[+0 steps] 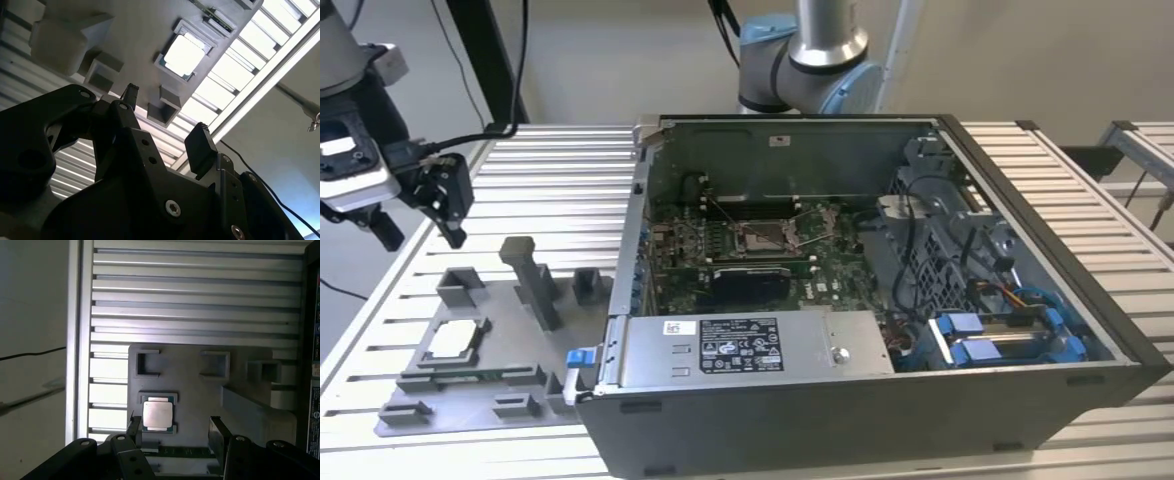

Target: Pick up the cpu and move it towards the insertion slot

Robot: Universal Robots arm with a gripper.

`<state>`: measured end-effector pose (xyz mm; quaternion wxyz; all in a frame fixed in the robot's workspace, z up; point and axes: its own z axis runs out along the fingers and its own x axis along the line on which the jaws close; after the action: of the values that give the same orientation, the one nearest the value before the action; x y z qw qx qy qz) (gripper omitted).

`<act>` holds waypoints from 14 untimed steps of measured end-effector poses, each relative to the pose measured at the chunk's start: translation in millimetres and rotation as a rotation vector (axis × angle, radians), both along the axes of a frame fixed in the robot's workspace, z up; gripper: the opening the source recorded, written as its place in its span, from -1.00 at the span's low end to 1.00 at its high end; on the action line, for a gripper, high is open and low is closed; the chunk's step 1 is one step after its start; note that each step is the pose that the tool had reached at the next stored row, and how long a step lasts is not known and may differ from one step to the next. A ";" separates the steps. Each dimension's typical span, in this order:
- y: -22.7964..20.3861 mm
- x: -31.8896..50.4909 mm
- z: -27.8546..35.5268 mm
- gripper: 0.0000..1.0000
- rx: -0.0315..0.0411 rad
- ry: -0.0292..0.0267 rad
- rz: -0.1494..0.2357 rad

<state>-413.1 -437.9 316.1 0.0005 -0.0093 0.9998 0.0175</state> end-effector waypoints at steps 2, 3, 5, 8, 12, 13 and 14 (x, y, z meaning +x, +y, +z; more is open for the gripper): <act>0.0 0.0 -1.2 1.00 0.0000 0.0000 0.000; 0.0 0.0 -1.8 1.00 0.0000 0.0000 0.000; 0.0 0.0 -3.0 1.00 0.0000 0.0000 0.000; 0.0 -0.1 -4.9 1.00 0.0000 0.0000 0.000; 0.0 -0.1 -6.4 1.00 0.0000 0.0000 0.000; 0.0 -0.1 -6.8 1.00 -0.0001 0.0000 0.000; 0.0 -0.1 -7.0 1.00 -0.0001 0.0001 0.000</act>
<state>-413.2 -437.8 309.1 0.0005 -0.0093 0.9998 0.0174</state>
